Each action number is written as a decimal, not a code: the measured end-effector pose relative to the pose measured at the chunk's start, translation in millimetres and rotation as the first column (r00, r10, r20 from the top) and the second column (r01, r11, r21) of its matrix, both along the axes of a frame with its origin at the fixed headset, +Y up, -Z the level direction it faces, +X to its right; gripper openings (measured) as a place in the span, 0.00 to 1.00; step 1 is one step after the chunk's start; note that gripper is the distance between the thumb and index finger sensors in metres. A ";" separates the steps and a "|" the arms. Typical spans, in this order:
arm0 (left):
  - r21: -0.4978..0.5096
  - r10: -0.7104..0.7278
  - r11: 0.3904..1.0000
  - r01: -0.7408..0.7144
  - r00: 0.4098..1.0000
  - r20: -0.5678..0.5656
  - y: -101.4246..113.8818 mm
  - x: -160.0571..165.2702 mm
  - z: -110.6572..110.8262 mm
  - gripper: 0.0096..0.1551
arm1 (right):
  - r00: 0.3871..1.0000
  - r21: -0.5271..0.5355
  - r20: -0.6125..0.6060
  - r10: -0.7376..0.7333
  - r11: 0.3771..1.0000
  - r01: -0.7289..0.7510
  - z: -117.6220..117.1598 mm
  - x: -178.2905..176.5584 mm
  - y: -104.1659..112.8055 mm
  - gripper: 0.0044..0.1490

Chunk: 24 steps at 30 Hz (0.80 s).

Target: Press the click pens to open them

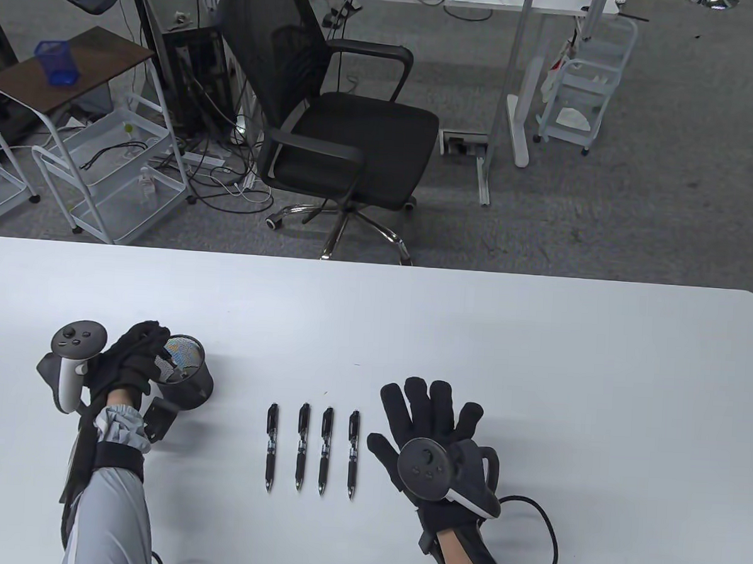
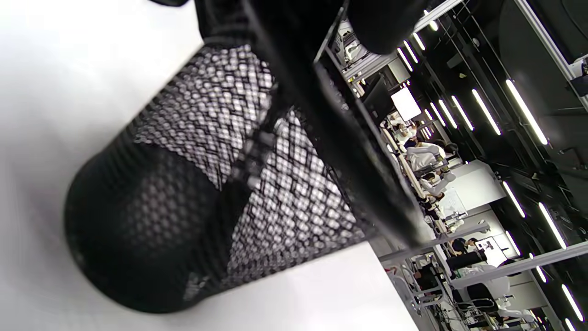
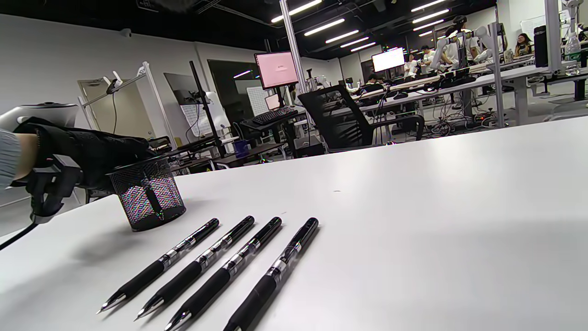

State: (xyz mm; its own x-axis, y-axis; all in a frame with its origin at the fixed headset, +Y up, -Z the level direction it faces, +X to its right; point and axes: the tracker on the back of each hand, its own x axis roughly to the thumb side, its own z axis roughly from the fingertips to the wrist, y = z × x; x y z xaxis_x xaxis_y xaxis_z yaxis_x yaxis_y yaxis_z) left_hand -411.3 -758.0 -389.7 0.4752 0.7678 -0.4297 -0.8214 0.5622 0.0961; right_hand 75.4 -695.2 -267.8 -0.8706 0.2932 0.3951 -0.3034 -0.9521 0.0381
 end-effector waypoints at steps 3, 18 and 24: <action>0.006 -0.003 1.000 0.003 1.000 0.002 4.6 1.2 1.7 0.22 | 1.000 0.003 0.000 -0.005 1.000 0.005 0.3 0.4 0.4 0.46; 0.077 -0.236 0.970 0.230 0.968 0.081 38.7 35.2 11.0 0.23 | 1.000 0.010 -0.012 -0.014 1.000 0.014 1.5 -1.1 0.4 0.46; 0.082 -0.246 0.968 0.239 0.966 0.084 33.7 44.0 16.4 0.25 | 1.000 0.014 -0.019 -0.015 1.000 0.015 3.7 -1.4 0.8 0.46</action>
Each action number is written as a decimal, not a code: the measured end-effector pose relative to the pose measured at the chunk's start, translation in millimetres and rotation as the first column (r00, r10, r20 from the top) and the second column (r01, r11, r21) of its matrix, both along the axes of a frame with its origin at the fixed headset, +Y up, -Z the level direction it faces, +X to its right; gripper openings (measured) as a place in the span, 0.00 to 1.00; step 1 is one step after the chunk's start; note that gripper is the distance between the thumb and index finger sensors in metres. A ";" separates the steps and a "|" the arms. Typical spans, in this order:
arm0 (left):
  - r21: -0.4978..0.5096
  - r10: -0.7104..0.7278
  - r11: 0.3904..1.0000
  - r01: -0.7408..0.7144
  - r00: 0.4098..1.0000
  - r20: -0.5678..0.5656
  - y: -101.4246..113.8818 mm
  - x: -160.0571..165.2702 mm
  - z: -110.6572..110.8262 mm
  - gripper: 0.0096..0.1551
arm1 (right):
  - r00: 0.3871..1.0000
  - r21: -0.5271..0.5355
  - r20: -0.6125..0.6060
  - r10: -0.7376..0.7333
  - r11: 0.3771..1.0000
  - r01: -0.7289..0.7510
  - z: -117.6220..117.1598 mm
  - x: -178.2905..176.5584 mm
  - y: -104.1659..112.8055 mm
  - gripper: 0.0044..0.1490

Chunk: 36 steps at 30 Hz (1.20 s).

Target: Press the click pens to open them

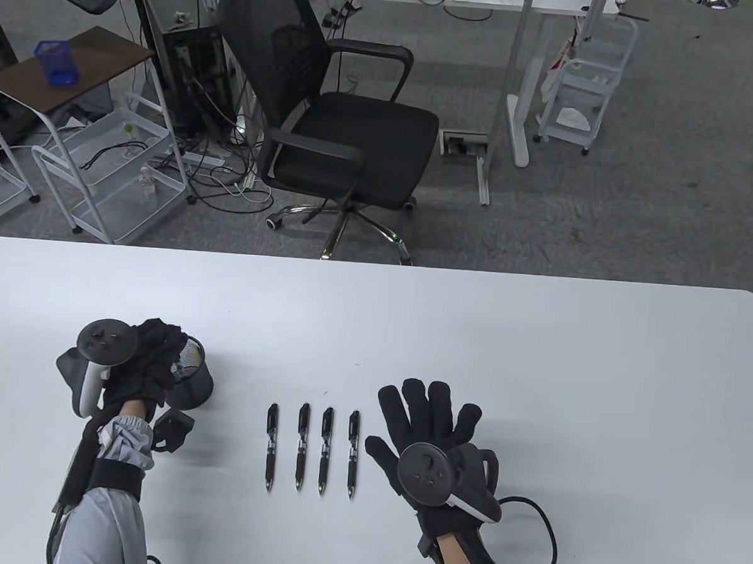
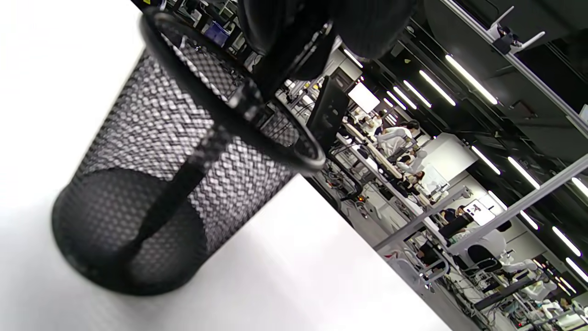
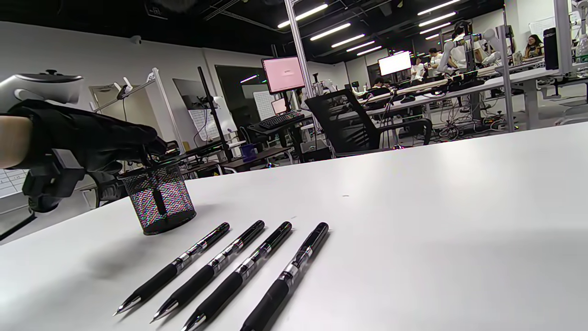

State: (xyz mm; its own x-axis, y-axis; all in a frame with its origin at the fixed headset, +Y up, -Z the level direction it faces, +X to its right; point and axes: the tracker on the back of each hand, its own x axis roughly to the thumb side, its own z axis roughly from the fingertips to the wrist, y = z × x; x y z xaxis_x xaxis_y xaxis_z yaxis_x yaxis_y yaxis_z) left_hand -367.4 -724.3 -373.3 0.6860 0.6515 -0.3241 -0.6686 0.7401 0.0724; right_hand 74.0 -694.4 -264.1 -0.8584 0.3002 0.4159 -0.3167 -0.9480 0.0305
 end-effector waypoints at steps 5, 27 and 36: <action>-0.008 -0.030 1.000 0.030 1.000 0.007 -4.0 6.2 2.1 0.28 | 1.000 0.000 -0.003 -0.005 1.000 0.005 0.1 -0.1 0.0 0.46; -0.004 -0.116 0.993 0.116 0.993 0.010 49.9 36.0 18.0 0.27 | 0.999 0.005 -0.031 -0.038 0.999 0.038 3.1 -1.9 5.6 0.46; 0.107 -0.132 0.986 0.128 0.991 0.029 105.6 64.8 54.3 0.28 | 0.997 0.021 -0.058 -0.059 0.998 0.060 9.2 -4.0 11.4 0.46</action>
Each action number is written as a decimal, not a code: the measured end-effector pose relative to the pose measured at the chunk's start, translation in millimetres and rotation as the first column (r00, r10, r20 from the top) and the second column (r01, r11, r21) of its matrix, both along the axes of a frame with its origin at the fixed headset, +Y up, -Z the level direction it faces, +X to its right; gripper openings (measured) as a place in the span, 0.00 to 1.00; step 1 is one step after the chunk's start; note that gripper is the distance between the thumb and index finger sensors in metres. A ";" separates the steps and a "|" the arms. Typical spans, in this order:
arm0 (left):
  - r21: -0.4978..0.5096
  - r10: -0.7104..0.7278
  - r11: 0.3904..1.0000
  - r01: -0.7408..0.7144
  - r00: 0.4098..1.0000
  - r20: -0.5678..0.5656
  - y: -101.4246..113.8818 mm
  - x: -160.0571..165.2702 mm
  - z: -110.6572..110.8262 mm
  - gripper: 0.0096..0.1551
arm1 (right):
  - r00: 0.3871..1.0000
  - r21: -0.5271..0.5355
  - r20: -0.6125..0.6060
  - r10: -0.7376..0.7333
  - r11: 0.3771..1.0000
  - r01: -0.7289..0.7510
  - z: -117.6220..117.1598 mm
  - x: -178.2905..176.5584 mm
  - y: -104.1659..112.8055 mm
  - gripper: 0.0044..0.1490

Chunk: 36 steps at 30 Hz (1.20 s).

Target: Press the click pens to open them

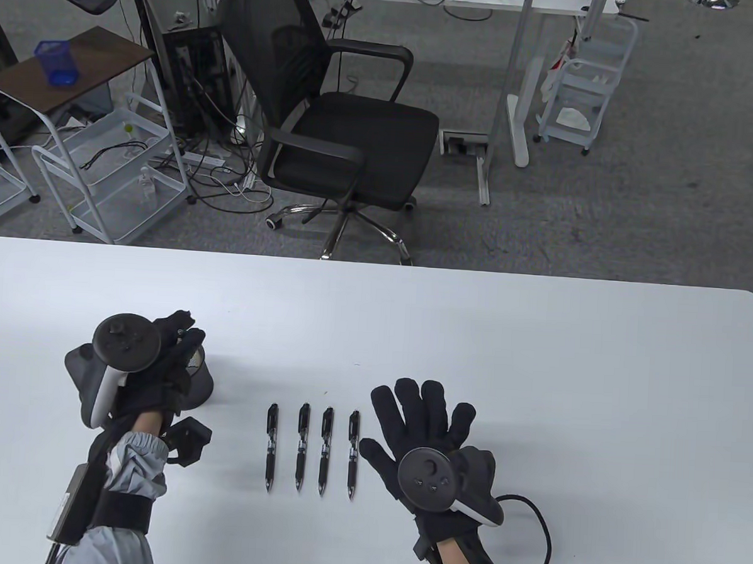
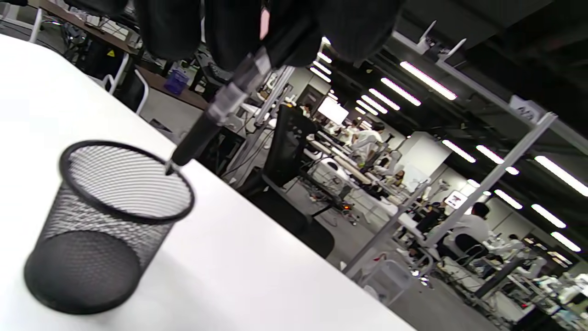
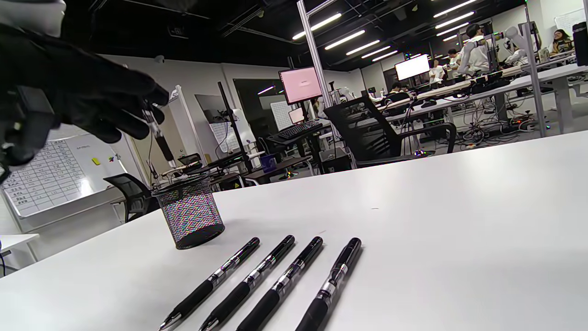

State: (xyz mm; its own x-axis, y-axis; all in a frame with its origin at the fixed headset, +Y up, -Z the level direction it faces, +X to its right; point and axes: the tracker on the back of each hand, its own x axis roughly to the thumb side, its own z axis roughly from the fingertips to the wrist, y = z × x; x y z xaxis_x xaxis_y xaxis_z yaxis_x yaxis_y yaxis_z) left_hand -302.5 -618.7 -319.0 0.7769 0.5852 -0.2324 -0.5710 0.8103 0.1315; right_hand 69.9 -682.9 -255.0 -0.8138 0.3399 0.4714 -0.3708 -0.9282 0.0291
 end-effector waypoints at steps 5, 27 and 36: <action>0.034 0.036 0.999 -0.038 0.998 0.061 16.9 17.1 22.3 0.29 | 1.000 0.010 -0.010 -0.003 1.000 0.003 3.8 -1.6 2.6 0.46; -0.210 0.751 0.617 -0.759 0.486 0.448 -88.9 72.8 44.5 0.32 | 1.000 0.006 -0.003 0.022 1.000 -0.022 1.0 -6.6 3.2 0.46; -0.380 0.901 0.252 -0.890 0.072 0.427 -120.5 73.5 34.8 0.27 | 0.999 -0.009 0.014 0.031 0.999 -0.031 1.2 -4.0 0.6 0.46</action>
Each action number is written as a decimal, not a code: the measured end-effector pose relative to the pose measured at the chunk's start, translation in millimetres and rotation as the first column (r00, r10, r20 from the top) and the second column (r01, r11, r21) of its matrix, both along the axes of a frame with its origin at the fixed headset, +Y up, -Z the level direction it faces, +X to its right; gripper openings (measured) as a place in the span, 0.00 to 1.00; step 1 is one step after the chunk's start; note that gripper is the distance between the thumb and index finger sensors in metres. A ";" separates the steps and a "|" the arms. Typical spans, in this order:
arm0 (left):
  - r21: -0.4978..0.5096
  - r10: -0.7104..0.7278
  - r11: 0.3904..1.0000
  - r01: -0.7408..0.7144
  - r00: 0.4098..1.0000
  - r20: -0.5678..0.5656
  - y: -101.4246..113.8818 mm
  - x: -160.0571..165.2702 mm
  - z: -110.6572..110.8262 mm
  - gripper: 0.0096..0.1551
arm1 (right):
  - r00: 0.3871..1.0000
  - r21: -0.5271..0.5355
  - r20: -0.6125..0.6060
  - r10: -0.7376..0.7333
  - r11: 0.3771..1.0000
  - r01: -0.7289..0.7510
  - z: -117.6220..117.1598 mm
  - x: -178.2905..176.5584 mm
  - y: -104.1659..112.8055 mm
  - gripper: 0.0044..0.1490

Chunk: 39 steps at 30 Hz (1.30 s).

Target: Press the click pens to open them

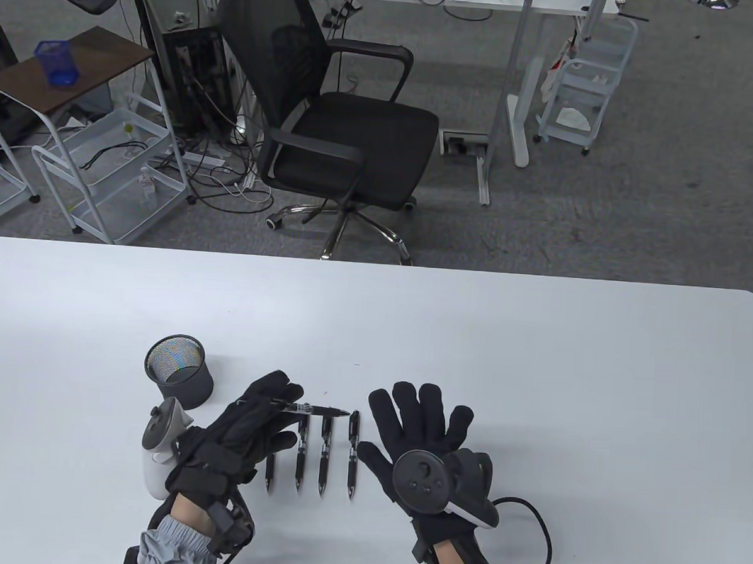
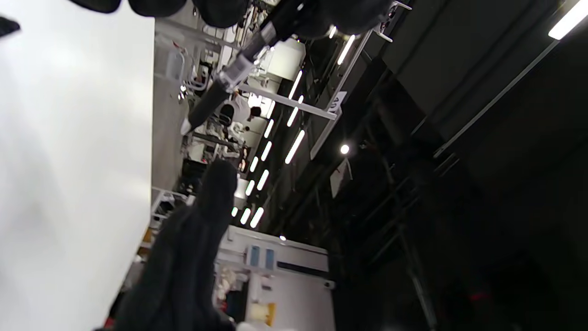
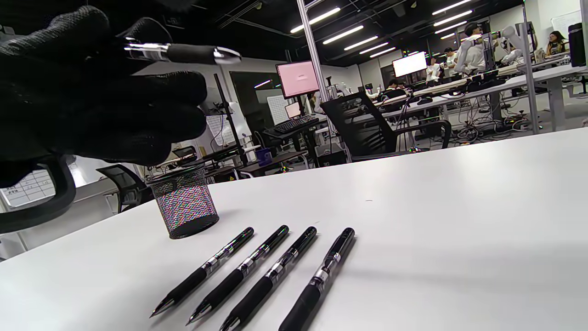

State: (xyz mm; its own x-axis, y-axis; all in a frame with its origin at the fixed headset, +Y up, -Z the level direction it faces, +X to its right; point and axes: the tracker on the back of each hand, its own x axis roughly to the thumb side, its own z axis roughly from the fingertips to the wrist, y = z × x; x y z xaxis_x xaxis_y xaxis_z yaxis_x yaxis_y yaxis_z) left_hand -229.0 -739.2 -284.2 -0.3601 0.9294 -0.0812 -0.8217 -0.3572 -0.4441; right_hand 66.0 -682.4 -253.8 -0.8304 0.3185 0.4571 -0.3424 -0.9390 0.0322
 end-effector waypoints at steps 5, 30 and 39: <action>0.011 0.137 0.990 -0.138 0.990 0.041 -5.3 5.1 -1.5 0.23 | 1.000 0.003 0.003 0.004 1.000 -0.004 0.9 0.6 -0.3 0.46; -0.020 0.285 0.958 -0.286 0.958 -0.040 -7.6 14.2 11.9 0.40 | 1.000 0.015 0.004 0.010 1.000 -0.010 2.1 0.4 0.6 0.46; -0.009 0.285 0.958 -0.285 0.958 -0.040 -8.1 13.7 12.3 0.40 | 1.000 0.018 0.004 0.008 1.000 -0.008 2.9 0.3 0.5 0.46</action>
State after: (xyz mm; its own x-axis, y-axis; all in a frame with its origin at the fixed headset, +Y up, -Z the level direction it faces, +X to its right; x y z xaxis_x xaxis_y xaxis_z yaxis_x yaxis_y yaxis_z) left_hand -215.3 -747.3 -271.9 -0.6128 0.7866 -0.0750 -0.7011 -0.5850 -0.4077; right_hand 66.2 -681.8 -250.9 -0.8345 0.3035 0.4598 -0.3348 -0.9422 0.0142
